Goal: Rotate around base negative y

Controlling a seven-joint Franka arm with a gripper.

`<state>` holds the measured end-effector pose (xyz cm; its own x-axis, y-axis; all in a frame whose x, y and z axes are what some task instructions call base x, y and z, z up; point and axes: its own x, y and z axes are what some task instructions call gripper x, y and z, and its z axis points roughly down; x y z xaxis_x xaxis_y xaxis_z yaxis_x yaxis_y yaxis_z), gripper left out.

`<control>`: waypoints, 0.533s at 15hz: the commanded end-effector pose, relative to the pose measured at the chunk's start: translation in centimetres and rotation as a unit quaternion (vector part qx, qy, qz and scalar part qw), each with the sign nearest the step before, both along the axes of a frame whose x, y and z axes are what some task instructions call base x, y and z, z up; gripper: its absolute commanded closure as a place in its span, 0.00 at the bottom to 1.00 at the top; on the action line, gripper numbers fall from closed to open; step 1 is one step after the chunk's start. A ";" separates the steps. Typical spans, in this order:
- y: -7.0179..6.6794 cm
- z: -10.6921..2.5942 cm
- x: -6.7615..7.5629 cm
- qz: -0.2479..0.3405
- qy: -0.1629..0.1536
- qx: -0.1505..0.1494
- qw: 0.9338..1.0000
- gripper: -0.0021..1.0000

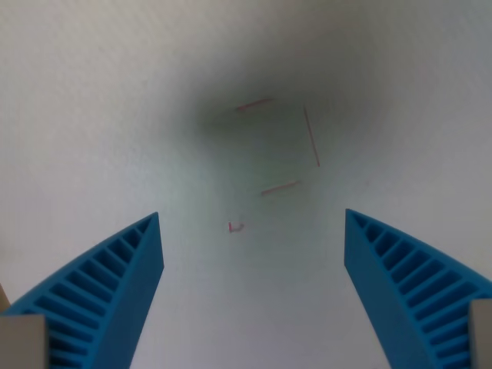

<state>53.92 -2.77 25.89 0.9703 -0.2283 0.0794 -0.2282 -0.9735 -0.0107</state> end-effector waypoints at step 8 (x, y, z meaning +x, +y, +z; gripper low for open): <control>0.0 0.2 -1.5 -0.001 -0.158 0.002 0.987 0.00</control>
<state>54.20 -2.77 25.74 0.9631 -0.2278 0.1431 -0.2268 -0.9737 -0.0232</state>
